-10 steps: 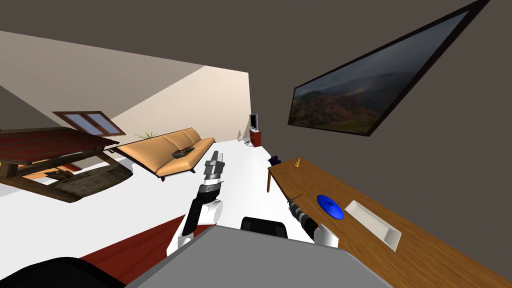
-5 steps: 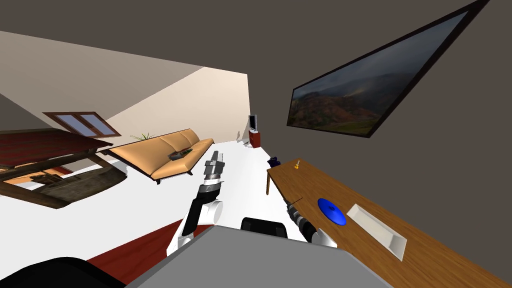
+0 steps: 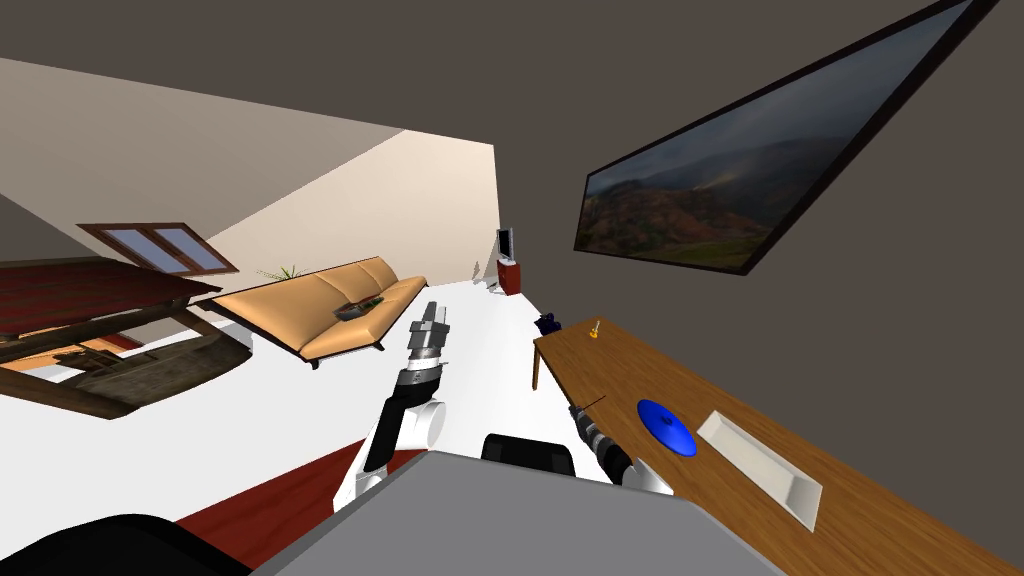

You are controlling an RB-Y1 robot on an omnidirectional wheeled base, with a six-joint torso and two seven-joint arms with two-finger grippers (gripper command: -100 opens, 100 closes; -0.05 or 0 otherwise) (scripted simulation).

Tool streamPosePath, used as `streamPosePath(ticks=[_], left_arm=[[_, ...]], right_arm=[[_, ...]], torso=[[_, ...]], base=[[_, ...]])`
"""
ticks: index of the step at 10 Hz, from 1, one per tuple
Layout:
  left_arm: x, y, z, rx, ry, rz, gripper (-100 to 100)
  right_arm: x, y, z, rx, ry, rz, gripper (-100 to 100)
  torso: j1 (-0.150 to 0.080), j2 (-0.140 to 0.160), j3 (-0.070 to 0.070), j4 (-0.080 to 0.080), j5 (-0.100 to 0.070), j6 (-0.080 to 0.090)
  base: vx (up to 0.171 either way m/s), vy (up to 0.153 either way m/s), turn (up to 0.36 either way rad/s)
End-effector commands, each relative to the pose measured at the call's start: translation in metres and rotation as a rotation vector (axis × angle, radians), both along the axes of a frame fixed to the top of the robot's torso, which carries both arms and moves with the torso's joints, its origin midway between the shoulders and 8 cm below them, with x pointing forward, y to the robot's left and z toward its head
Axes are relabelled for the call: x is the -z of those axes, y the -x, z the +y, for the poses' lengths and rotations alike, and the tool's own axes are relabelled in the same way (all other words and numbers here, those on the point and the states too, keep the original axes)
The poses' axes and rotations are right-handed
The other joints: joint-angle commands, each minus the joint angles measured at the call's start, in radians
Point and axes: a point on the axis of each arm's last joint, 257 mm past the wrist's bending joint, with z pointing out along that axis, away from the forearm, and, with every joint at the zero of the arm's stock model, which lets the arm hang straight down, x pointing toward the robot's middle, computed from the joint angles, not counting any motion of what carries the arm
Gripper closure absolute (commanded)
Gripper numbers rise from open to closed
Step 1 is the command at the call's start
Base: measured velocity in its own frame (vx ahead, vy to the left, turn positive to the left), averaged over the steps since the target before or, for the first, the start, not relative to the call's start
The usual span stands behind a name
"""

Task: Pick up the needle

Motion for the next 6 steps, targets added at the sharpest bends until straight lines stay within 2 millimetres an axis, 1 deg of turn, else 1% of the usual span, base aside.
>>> streamPosePath(ticks=[1, 2, 3, 4, 6], left_arm=[[0.000, 0.000, 0.000, 0.000, 0.000, 0.000, 0], [0.000, 0.000, 0.000, 0.000, 0.000, 0.000, 0], [0.000, 0.000, 0.000, 0.000, 0.000, 0.000, 0], [0.000, 0.000, 0.000, 0.000, 0.000, 0.000, 0], [0.000, 0.000, 0.000, 0.000, 0.000, 0.000, 0]], right_arm=[[0.000, 0.000, 0.000, 0.000, 0.000, 0.000, 100], [0.000, 0.000, 0.000, 0.000, 0.000, 0.000, 100], [0.000, 0.000, 0.000, 0.000, 0.000, 0.000, 0], [-0.004, -0.009, -0.012, 0.006, 0.001, 0.001, 100], [-0.009, -0.017, -0.023, 0.012, 0.001, 0.002, 100]], torso=[[0.000, 0.000, 0.000, 0.000, 0.000, 0.000], [0.000, 0.000, 0.000, 0.000, 0.000, 0.000], [0.000, 0.000, 0.000, 0.000, 0.000, 0.000], [0.000, 0.000, 0.000, 0.000, 0.000, 0.000], [0.001, 0.008, 0.004, 0.001, 0.001, 0.001]], base=[[0.000, 0.000, 0.000], [0.000, 0.000, 0.000], [0.000, 0.000, 0.000], [-0.075, 0.030, 0.049], [-0.149, 0.035, 0.028]])
